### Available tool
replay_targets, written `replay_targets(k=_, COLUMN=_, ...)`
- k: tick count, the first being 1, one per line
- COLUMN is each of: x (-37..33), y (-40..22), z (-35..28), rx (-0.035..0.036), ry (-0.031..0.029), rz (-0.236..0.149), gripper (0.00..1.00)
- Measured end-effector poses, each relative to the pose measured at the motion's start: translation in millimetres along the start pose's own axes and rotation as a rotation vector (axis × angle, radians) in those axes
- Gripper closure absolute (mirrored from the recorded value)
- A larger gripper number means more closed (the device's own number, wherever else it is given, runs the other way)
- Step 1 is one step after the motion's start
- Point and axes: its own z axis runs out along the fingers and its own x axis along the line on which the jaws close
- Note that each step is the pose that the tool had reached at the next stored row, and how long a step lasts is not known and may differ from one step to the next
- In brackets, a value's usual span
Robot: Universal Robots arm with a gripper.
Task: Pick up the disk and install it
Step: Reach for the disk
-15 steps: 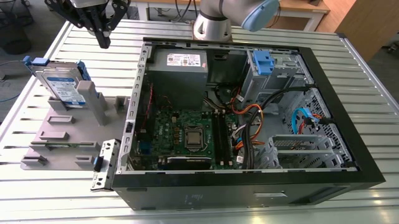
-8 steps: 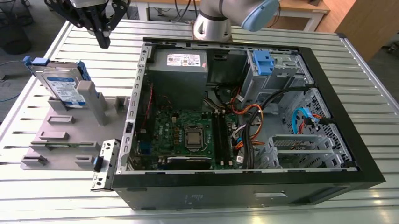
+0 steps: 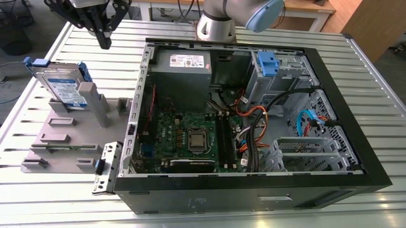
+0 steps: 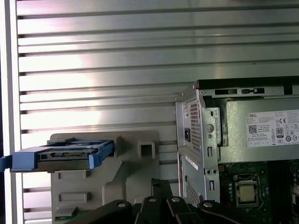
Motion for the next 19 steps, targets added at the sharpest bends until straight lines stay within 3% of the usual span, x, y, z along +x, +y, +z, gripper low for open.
replay_targets(k=19, x=15.6, y=-1.2, z=-0.4, rx=0.0000, ry=-0.0001, rz=0.000, gripper=0.89)
